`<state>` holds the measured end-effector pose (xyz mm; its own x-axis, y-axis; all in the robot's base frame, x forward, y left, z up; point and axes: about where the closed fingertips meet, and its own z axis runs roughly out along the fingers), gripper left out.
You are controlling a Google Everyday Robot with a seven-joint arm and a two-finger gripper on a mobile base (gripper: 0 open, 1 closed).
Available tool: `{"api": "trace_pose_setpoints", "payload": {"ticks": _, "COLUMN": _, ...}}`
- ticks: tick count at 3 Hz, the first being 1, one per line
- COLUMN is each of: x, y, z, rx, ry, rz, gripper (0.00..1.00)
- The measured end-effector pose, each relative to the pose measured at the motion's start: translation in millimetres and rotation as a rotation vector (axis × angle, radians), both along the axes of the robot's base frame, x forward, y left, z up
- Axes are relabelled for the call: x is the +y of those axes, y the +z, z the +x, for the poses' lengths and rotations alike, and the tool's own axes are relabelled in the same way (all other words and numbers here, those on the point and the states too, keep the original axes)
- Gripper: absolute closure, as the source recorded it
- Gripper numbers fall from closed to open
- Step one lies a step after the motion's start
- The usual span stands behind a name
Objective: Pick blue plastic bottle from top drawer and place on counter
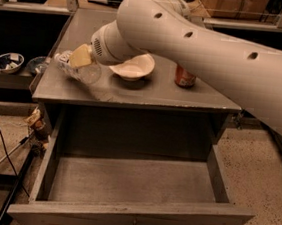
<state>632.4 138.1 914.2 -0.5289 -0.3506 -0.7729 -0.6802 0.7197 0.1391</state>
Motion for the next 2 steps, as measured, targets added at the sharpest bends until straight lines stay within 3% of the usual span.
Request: {"api": "trace_pose_setpoints", "payload": {"ticks": 2, "x": -1.8, "y": -9.2, "z": -1.3, "rx": -0.054, "ry": -0.042, "rz": 0.032, "gripper": 1.00}}
